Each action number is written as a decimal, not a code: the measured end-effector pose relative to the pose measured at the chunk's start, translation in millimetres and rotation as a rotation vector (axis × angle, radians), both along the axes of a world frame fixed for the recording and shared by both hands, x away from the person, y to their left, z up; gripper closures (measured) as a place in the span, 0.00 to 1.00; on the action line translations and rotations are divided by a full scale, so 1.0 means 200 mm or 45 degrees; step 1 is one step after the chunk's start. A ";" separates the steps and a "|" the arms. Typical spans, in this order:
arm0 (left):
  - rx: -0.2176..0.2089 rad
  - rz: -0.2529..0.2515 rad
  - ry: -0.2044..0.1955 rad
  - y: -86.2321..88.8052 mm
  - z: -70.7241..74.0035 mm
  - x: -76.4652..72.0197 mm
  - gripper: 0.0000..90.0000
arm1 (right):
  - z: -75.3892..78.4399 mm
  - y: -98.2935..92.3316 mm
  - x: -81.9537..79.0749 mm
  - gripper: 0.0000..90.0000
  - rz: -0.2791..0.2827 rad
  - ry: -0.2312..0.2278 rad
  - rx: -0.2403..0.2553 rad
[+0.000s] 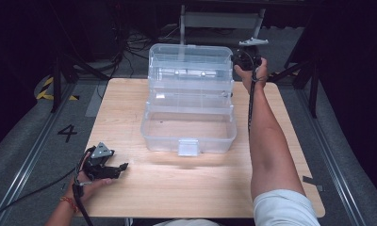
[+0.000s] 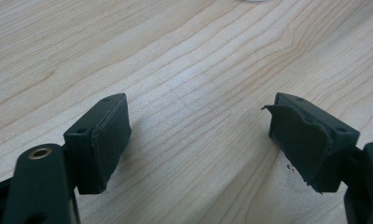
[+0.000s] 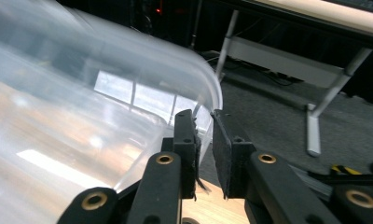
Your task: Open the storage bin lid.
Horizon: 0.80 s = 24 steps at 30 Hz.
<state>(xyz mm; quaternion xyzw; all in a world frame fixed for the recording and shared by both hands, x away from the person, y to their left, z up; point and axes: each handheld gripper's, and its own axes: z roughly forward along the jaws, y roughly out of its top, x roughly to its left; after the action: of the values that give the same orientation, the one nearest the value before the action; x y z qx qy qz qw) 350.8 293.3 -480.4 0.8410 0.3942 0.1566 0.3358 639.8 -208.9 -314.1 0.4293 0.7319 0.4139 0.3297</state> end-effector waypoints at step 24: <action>-0.002 -0.003 -0.007 0.00 0.00 0.00 0.23 | 0.05 -0.02 -0.15 0.84 0.066 -0.052 -0.020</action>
<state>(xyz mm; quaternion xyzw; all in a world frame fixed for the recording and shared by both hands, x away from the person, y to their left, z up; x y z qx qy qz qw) 351.2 293.2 -481.1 0.8408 0.3923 0.1583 0.3378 610.5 -212.9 -303.6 0.3992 0.7391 0.4253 0.3369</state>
